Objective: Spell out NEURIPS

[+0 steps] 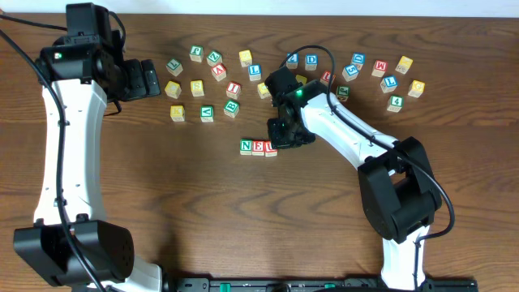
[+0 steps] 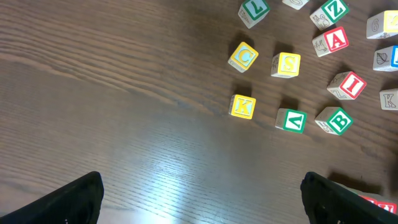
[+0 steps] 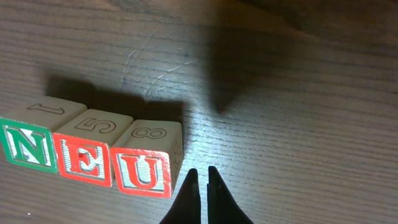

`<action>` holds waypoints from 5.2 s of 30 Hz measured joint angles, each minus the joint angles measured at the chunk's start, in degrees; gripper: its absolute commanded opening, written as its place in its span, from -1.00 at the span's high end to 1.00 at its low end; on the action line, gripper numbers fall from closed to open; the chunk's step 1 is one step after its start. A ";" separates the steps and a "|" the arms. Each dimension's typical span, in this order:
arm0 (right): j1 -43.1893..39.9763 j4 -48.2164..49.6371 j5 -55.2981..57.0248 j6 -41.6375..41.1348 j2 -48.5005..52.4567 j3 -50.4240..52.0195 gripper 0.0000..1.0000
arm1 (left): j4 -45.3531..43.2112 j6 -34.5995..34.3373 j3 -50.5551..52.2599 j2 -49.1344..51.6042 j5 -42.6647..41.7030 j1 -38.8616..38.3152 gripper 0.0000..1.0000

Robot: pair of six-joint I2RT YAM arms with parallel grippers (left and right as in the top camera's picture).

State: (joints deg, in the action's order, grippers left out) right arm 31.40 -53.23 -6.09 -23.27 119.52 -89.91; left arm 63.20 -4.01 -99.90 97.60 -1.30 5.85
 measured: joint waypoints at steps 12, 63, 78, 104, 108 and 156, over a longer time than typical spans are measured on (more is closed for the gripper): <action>1.11 0.52 0.15 -0.66 0.04 0.42 0.97 | 0.00 0.00 0.00 0.00 0.00 0.00 -1.00; 1.90 1.60 0.92 -1.60 2.08 0.46 0.84 | 0.00 0.00 0.00 0.00 0.00 0.00 -1.00; -7.13 0.79 0.90 1.22 -7.56 -3.02 0.69 | 0.00 0.00 0.00 0.00 0.00 0.00 -1.00; -10.32 -1.29 0.94 2.54 -12.94 -3.04 0.56 | 0.00 0.00 0.00 0.00 0.00 0.00 -1.00; -10.32 -1.22 0.94 2.56 -12.94 -3.04 0.54 | 0.00 0.00 0.00 0.00 0.00 0.00 -1.00; -9.66 1.70 1.20 3.10 -12.94 -3.04 -0.22 | 0.00 0.00 0.00 0.00 0.00 0.00 -1.00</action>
State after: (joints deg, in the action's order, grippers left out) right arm 21.74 -51.53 -4.89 -20.16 106.59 -92.95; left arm 63.20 -4.01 -99.90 97.60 -1.30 5.85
